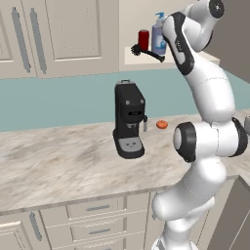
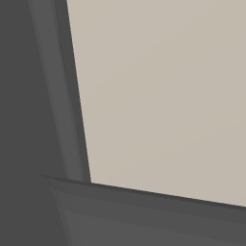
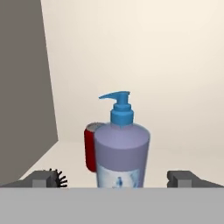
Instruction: Pick the dish brush and soap dispenser from the cabinet and place them on the counter.
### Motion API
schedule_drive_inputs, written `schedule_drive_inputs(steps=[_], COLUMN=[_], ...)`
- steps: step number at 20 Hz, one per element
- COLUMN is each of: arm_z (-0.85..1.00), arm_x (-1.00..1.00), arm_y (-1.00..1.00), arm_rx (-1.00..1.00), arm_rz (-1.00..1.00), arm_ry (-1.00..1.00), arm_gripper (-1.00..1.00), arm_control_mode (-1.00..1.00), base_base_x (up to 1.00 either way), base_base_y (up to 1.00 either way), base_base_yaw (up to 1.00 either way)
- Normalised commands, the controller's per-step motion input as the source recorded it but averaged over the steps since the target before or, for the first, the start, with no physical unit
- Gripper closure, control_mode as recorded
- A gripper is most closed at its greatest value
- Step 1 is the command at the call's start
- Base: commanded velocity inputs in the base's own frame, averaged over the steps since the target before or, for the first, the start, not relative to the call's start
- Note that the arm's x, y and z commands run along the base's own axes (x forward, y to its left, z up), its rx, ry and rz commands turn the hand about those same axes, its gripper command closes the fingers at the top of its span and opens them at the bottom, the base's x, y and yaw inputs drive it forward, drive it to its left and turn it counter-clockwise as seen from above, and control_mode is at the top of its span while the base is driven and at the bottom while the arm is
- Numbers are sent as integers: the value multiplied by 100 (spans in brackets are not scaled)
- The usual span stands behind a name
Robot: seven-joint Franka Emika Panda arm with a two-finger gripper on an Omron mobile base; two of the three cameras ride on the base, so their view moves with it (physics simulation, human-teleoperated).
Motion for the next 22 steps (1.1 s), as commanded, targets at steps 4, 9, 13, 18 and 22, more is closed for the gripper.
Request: schedule_drive_inputs(steps=[4,9,13,18,22], arm_z=[2,3,5,4,2], arm_x=[38,36,41,36,32], arm_y=[0,0,0,0,0], arm_rx=[0,0,0,0,0], arm_rz=[1,1,2,2,2], arm_ry=[0,0,0,0,0], arm_gripper=[-100,-100,-100,-100,-100], arm_control_mode=[-100,-100,-100,-100,-100], base_base_x=[0,0,0,0,0], base_base_y=[0,0,0,0,0], base_base_yaw=[0,0,0,0,0])
